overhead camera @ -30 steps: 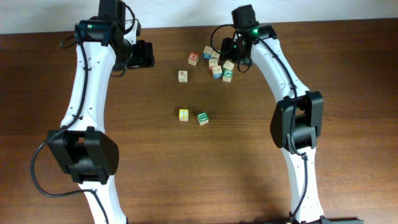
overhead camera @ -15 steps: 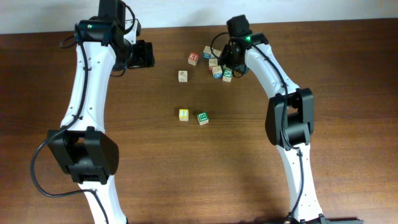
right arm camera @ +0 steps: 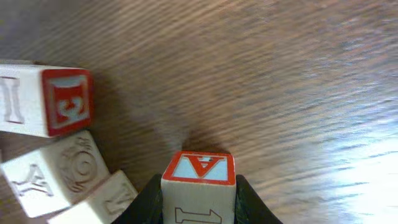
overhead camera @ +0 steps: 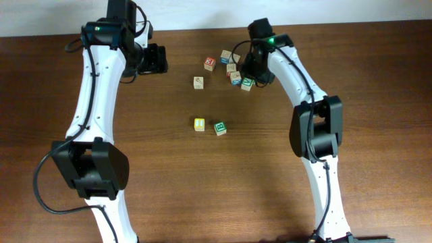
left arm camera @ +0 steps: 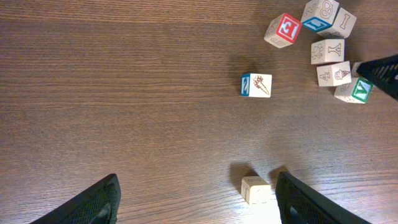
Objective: Rotate 3 blocks
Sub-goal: 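Grasp the red-edged A block from the cluster with the right gripper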
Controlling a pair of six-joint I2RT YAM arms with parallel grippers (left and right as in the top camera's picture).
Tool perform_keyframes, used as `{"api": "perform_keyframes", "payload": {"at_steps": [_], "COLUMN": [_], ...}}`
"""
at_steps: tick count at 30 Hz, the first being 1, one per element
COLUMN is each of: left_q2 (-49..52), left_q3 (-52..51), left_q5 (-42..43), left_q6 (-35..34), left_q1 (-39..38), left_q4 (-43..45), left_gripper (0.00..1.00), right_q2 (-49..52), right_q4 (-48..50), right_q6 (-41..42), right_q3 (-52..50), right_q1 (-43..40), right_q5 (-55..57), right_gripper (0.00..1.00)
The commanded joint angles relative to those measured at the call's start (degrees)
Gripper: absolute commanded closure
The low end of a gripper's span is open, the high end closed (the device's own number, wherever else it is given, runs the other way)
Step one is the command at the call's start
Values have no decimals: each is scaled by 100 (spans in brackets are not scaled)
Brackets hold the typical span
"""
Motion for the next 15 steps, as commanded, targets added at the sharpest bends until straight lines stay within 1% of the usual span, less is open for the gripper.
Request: {"api": "perform_keyframes", "payload": {"at_steps": [1,4,7,10,13,15], "left_q2": [-66,-66,-66,-66,-66,-66], "left_q3": [39,39,39,39,39,39], "left_q5": [-24,-24,-24,-24,-24,-24], "left_q6": [31,31,31,31,31,31], "left_q1": [4,4,4,4,4,4], "left_q4": [-46,-48,-48,-48,-48,-48], "left_gripper": [22,22,22,22,21,21], "right_q2": [-308,-562,-874,-1209,-1596,-1759], "right_q4": [-358,-785,-1327,-1871,-2317,-2538], "right_q6": [-879,-1563,-2046,-2354,-2358,-2500], "right_q3": [79,229,363,516,562,562], "right_q1": [-321,-503,-603,-595,-525,-448], "right_q5": [-332,-782,-1165,-1338,-1335,-1416], "right_gripper": [77,77,77,76,76,76]}}
